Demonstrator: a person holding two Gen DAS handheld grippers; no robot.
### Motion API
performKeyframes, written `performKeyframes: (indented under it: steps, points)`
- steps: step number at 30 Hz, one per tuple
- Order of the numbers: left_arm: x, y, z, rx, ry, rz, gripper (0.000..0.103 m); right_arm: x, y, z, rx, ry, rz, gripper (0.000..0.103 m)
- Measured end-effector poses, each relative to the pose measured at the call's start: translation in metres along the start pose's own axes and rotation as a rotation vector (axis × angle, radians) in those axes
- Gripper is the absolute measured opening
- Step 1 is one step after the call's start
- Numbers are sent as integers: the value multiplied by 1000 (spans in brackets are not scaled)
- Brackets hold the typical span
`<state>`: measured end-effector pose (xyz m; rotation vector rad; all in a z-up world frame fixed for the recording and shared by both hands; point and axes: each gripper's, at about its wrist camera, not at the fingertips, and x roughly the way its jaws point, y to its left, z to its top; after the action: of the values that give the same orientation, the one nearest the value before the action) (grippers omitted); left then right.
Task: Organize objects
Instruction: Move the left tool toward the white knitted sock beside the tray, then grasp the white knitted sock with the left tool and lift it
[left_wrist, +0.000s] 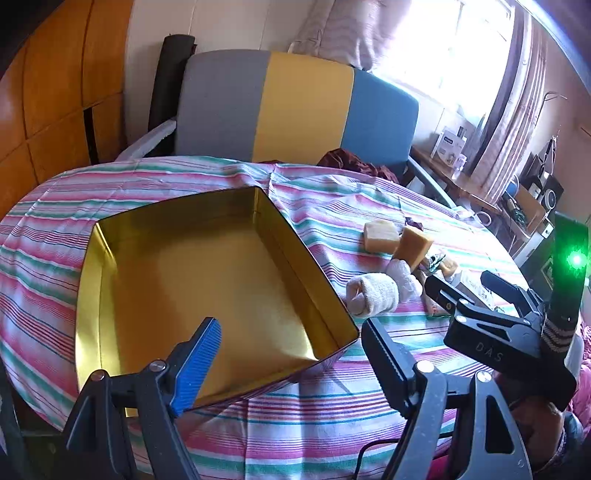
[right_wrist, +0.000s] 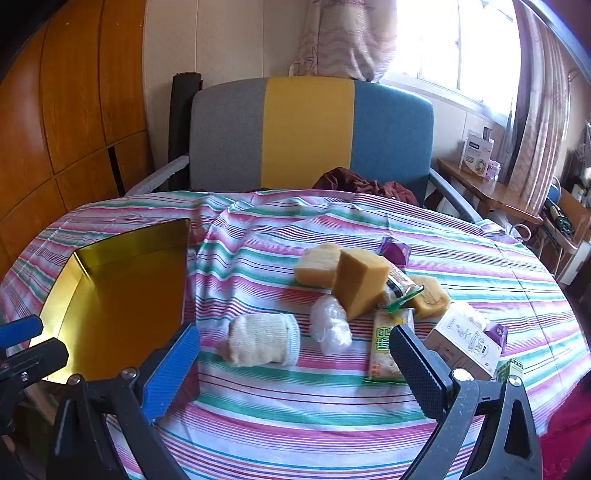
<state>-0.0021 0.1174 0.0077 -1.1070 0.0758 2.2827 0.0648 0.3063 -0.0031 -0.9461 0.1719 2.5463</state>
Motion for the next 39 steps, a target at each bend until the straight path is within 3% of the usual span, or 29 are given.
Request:
performKeyframes:
  steps: [6,13,18,22,24,30,35,39]
  points:
    - [10,-11,5,33,40,-44,79,6,-14,0,18,10,-16,103]
    - [24,-35,20,99,85,-161,78,13,-28,0,25,29,-37,103]
    - [40,-61,29,203,112,-209,78,24,-46,1,25,76,-49,103]
    - [54,-81,38,303,119,-230,74,29,-83,8,85,129,-53,103]
    - [66,-89,42,338,137,-227,70,31,-105,12,111,149,-71,103]
    - [104,-113,44,420,213,-196,70,43,-168,10,130,165,-133,103]
    - [142,-135,38,557,307,-122,70,60,-195,5,185,182,-78,103]
    - [166,-141,34,609,365,-81,70,65,-211,8,261,172,-41,103]
